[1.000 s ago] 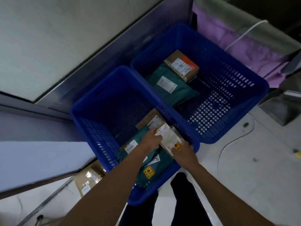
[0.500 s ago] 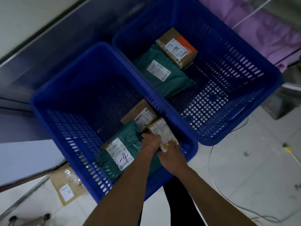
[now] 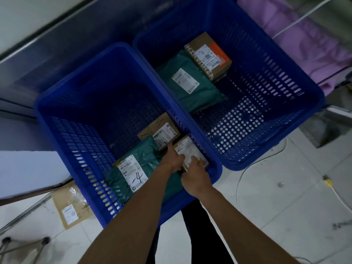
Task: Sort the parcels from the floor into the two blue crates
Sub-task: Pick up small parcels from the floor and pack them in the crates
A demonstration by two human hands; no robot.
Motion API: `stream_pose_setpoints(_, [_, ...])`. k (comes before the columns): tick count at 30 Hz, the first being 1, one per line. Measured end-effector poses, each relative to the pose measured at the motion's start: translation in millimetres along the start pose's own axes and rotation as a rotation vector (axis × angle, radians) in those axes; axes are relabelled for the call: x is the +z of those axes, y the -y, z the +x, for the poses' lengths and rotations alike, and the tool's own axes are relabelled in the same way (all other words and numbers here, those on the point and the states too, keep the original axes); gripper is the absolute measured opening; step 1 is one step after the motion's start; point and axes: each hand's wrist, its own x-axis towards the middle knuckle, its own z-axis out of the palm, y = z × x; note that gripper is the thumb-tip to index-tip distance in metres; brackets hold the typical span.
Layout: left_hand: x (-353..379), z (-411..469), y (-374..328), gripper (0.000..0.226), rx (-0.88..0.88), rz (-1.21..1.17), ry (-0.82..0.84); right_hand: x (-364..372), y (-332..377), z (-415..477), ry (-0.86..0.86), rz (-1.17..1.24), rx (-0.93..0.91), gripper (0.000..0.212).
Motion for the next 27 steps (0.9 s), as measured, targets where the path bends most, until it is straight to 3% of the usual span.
stream_pose_setpoints(6, [0, -28, -6, 0.082, 0.039, -0.024, -0.125, -19, 17, -18, 0.011, -0.061, -0.041, 0.058])
stream_pose_setpoints(10, [-20, -67, 1, 0.072, 0.104, -0.096, -0.122, -34, 42, -33, 0.019, -0.083, -0.081, 0.059])
stream_pose_setpoints(14, [-54, -110, 14, 0.064, 0.149, -0.057, -0.234, -35, 76, -50, 0.064, -0.147, -0.165, 0.058])
stream_pose_setpoints(19, [-109, -160, 38, 0.051, 0.122, -0.164, -0.354, -11, 130, -67, 0.129, -0.277, -0.266, 0.053])
stream_pose_setpoints(24, [-171, -194, 85, 0.053, 0.090, -0.178, -0.528, 30, 188, -94, 0.195, -0.466, -0.400, 0.047])
stream_pose_setpoints(27, [-197, -218, 117, 0.041, 0.061, -0.189, -0.629, 62, 213, -108, 0.237, -0.479, -0.492, 0.034])
